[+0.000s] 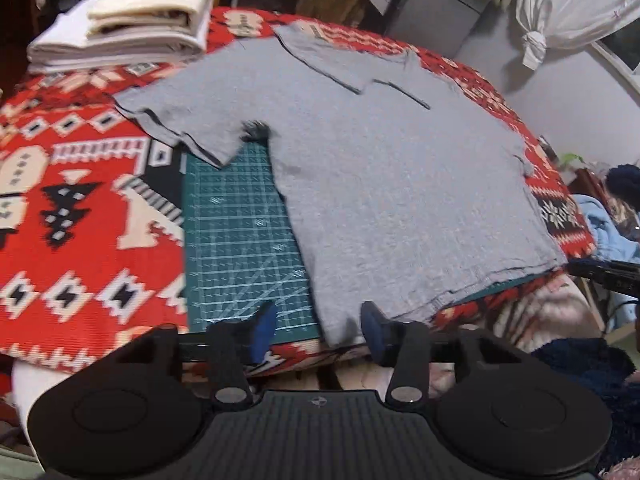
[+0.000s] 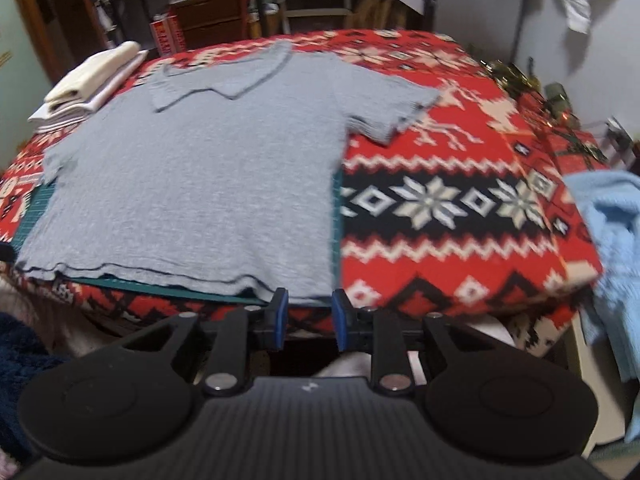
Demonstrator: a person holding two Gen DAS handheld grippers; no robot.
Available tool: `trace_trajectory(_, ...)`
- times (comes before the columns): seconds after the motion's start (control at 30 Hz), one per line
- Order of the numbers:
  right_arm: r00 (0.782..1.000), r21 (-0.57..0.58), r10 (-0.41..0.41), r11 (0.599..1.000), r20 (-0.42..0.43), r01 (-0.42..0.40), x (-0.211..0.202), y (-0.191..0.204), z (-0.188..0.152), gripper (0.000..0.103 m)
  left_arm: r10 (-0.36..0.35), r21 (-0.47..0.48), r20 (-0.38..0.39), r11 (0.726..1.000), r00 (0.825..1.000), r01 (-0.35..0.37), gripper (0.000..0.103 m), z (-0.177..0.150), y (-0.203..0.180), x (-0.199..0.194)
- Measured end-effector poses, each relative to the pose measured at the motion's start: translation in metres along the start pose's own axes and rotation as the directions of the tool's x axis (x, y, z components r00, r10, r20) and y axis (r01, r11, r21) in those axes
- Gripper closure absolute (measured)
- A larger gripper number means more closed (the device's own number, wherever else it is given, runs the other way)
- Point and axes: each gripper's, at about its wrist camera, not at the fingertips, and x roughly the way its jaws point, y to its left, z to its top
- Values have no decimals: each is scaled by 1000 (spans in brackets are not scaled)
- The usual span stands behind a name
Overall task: Fold clothes
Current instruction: 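Lift the hem with both grippers and carry it over toward the collar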
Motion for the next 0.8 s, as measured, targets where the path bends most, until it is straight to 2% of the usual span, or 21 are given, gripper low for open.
trace_trajectory(0.1,1000,54,3,999,0,-3,2,-10,-2,76,9,-12,-16,1000,1000,-10,56,-1,1,5)
trace_trajectory(0.27,999,77,24,997,42,-28,3,-12,4,76,8,1,-14,1000,1000,-8,55,0,-6,12)
trace_trajectory(0.4,999,105,37,994,29,-40,14,-14,8,76,-8,-9,-16,1000,1000,7,56,1,-8,13)
trace_trajectory(0.5,999,102,35,994,10,-35,20,-12,7,79,24,20,-18,1000,1000,-24,61,1,-13,14)
trace_trajectory(0.53,1000,87,25,996,8,-25,21,-10,7,81,47,44,-19,998,999,-46,66,0,-16,14)
trace_trajectory(0.57,1000,73,15,997,7,-15,22,-8,6,92,69,70,-16,995,997,-68,71,-1,-20,15)
trace_trajectory(0.6,1000,62,14,998,3,-15,22,-7,6,98,91,97,-12,991,996,-89,71,-2,-24,15)
trace_trajectory(0.67,1000,52,24,998,2,-24,22,-4,5,99,111,124,-4,986,994,-109,75,-3,-28,16)
trace_trajectory(0.7,1000,42,21,999,4,-21,21,-2,5,99,101,121,-6,988,995,-100,78,-3,-29,17)
trace_trajectory(0.73,1000,39,24,999,7,-24,20,-2,5,99,87,114,-11,990,996,-86,89,-2,-29,17)
trace_trajectory(0.77,1000,37,27,999,10,-28,20,-1,5,99,62,98,-21,993,998,-60,95,-2,-28,18)
trace_trajectory(0.8,999,39,29,999,16,-30,19,-1,5,99,47,88,-26,995,999,-44,95,-2,-28,20)
